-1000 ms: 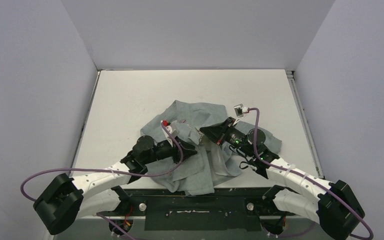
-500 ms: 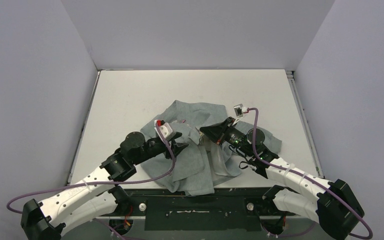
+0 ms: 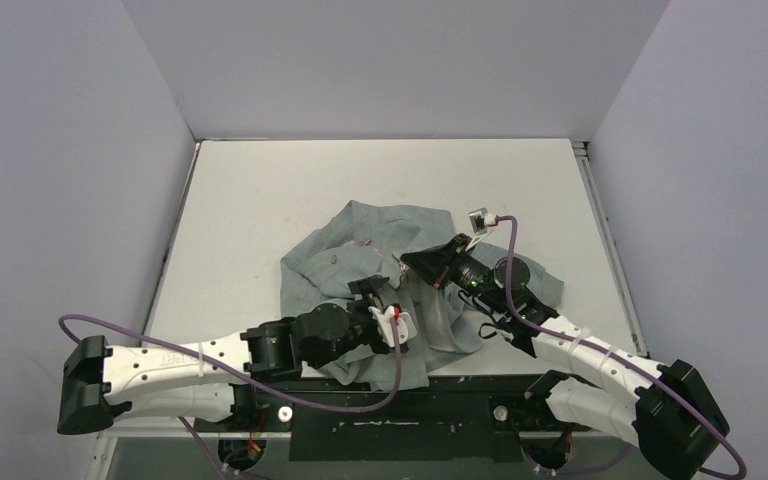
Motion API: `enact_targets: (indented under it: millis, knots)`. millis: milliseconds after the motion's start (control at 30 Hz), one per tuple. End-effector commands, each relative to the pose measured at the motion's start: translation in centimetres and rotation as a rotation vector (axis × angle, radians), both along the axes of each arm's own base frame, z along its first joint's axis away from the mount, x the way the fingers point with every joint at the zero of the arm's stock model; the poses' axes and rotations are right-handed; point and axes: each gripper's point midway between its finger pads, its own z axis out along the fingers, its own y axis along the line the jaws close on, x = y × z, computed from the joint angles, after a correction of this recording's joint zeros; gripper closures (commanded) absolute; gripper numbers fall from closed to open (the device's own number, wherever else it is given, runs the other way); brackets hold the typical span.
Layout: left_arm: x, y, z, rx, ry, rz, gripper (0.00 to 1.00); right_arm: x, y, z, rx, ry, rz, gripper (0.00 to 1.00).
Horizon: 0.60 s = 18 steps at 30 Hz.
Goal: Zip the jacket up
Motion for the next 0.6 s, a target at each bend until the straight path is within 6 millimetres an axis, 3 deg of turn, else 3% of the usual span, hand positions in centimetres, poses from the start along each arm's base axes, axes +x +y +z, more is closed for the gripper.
enact_targets:
  millis: [0, 233, 567]
  knots:
    - [1.7, 0.2, 3.5, -0.028, -0.132, 0.136, 0.18, 0.4, -0.5, 3.0, 0.048, -0.08, -0.028, 1.0]
    - [1.6, 0.3, 4.2, -0.075, -0.118, 0.155, 0.18, 0.4, -0.4, 3.1, 0.05, -0.079, -0.023, 1.0]
    - [0.9, -1.0, 3.3, -0.088, -0.094, 0.11, 0.19, 0.4, -0.4, 3.1, 0.058, -0.077, -0.022, 1.0]
